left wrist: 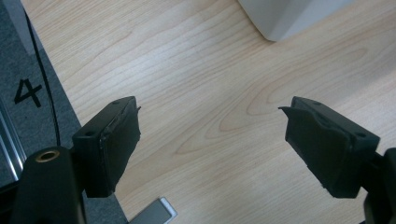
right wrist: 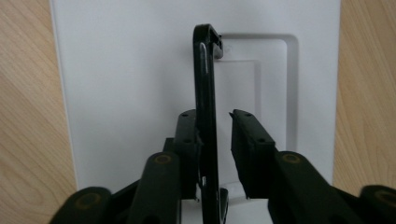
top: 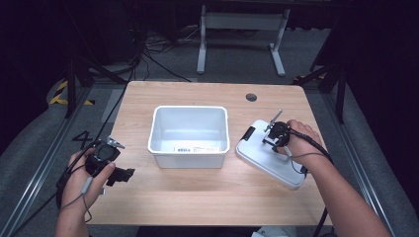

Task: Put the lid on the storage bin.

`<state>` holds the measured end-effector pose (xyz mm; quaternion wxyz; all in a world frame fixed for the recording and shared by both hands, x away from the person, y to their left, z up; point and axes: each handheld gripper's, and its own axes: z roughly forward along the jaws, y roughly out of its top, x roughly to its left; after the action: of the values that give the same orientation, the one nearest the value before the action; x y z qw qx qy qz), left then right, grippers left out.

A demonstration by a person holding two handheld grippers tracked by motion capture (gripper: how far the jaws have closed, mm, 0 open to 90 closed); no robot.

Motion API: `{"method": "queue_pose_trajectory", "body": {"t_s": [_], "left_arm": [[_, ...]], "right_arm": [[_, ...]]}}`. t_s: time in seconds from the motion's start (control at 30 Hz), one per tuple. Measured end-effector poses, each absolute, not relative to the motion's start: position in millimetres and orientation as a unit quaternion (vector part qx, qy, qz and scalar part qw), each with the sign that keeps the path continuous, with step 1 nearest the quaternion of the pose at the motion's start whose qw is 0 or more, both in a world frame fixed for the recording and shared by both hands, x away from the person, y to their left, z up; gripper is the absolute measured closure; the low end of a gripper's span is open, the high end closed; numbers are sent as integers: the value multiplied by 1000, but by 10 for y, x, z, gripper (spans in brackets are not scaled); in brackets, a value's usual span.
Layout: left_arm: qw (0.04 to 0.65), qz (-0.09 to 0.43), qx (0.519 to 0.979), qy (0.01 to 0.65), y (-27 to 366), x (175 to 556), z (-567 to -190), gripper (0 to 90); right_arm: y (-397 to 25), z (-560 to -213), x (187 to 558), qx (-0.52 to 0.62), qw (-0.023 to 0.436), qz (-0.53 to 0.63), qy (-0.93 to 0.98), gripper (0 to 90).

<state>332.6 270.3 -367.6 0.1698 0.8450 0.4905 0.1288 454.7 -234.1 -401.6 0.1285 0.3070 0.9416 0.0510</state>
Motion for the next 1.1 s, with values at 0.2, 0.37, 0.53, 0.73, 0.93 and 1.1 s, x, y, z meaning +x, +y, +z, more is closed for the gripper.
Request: {"method": "queue_pose_trajectory", "body": {"t_s": [0.2,0.37,0.53,0.73,0.93,1.1], "left_arm": [[170,129,845,491,2710,3326,-3678,186],[173,130,842,494,2712,3328,-3681,186],[171,129,842,495,2712,3331,-3685,186],[171,128,845,490,2711,3329,-3683,186],[172,131,840,498,2717,3330,-3679,172],[171,130,841,497,2709,3331,-3683,172]], "right_arm": [[-2340,-3978,4547,289,144,44,945,848],[-2377,-3900,4544,282,147,61,946,848],[-2402,-3658,4504,279,163,75,943,846],[-2426,-3373,4447,270,171,98,943,842],[-2433,-3147,4381,264,174,111,942,843],[-2440,-2997,4344,257,182,125,941,842]]}}
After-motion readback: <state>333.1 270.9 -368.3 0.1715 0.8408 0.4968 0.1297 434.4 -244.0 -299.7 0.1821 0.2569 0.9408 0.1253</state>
